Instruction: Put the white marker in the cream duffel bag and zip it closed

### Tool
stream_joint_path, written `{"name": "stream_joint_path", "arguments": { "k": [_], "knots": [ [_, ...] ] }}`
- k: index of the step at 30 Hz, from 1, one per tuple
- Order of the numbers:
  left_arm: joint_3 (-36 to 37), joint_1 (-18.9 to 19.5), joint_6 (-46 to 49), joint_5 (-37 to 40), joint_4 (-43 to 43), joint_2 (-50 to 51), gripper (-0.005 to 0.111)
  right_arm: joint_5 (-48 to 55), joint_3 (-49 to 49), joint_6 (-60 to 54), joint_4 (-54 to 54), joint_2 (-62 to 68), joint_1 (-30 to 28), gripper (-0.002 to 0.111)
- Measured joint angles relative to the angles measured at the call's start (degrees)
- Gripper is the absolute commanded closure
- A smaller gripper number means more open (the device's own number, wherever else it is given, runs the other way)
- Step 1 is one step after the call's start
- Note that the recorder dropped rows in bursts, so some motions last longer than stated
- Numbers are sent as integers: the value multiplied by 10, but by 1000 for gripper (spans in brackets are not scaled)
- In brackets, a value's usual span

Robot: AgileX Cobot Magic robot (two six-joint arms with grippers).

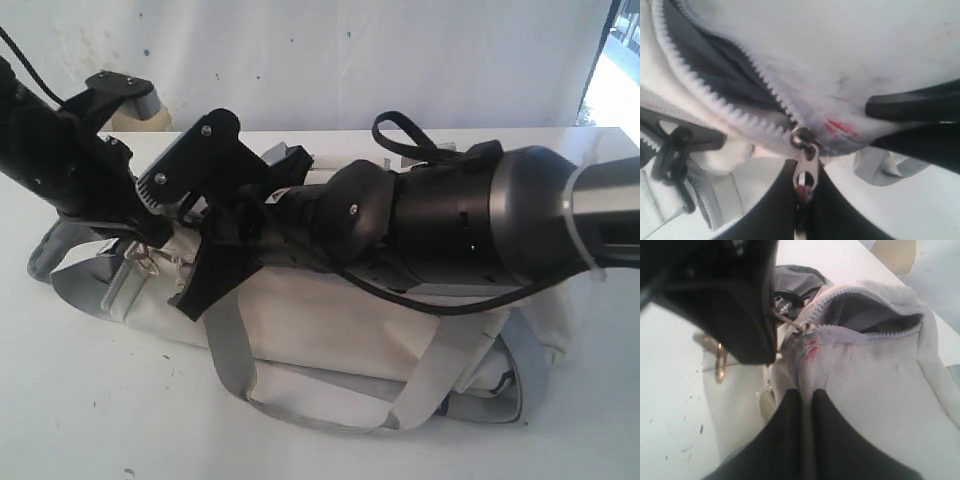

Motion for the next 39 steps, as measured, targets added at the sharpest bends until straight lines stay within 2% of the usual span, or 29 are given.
{"name": "stream_joint_path", "arguments": {
  "k": [11, 20, 24, 27, 33, 39],
  "knots": [
    [-42, 0, -80, 69, 20, -16, 107, 2, 38, 0, 1, -4, 2, 108],
    [-44, 2, -180, 42, 20, -16, 107, 14, 38, 0, 2, -4, 2, 108],
    [-44, 27, -214, 29, -19, -16, 107, 21, 45, -13, 2, -4, 2, 108],
    [-44, 46, -200, 32, -66, -16, 107, 19, 49, -16, 2, -7, 2, 108],
    [-44, 55, -120, 46, -150, -16, 107, 12, 54, -17, 2, -10, 2, 108],
    [-44, 56, -70, 70, -116, -15, 107, 12, 55, -17, 2, -10, 2, 108]
  ]
}}
